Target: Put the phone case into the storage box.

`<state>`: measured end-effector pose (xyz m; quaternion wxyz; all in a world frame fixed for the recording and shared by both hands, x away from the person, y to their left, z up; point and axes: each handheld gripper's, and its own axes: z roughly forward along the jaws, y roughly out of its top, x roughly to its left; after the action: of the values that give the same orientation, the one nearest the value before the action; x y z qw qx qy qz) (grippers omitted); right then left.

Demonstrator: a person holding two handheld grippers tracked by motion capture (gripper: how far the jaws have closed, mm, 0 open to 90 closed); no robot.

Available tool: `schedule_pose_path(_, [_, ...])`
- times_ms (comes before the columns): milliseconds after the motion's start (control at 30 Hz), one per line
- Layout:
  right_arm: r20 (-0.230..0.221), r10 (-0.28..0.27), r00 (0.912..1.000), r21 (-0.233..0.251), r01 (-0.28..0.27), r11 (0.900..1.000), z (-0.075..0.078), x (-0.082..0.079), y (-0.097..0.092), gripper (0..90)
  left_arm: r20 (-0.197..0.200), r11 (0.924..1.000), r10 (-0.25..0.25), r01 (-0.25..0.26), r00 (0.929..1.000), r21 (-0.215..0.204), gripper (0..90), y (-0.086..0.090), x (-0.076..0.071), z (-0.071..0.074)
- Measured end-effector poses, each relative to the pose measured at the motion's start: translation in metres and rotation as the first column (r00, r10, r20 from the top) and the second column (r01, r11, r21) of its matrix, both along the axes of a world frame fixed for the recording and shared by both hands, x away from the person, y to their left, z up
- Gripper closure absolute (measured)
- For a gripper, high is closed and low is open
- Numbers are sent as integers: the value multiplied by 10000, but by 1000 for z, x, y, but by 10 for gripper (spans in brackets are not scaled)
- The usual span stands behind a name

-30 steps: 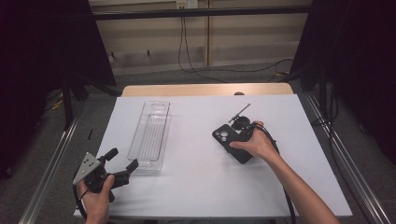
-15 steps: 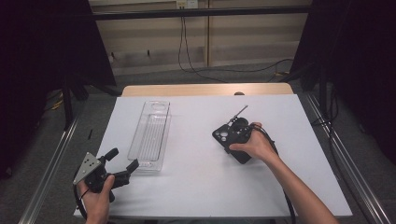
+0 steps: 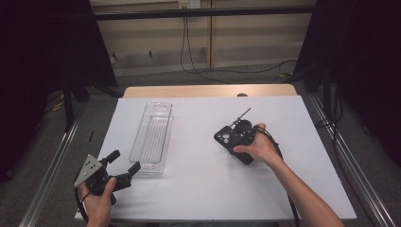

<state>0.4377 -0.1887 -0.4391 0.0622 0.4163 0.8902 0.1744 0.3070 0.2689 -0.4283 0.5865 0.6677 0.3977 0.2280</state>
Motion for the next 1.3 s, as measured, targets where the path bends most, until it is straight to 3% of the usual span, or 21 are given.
schedule_pose_path(467, [128, -37, 9999, 237, 34, 9997, 2, -3, -4, 150, 47, 9999, -88, 87, 10000, 113, 49, 1, -1, 1])
schedule_pose_path(833, [766, -257, 9967, 1388, 148, 9902, 12, -11, -18, 150, 33, 10000, -56, 56, 10000, 50, 49, 1, -2, 1])
schedule_pose_path(1133, [1649, -405, 9855, 2345, 7, 9721, 21, -22, -32, 150, 53, 9998, -198, 198, 9998, 46, 49, -2, -5, 2])
schedule_pose_path(1300, [2317, -873, 9689, 2813, 192, 9594, 26, -28, -39, 150, 52, 9998, -195, 195, 9998, 28, 49, -1, -4, 2])
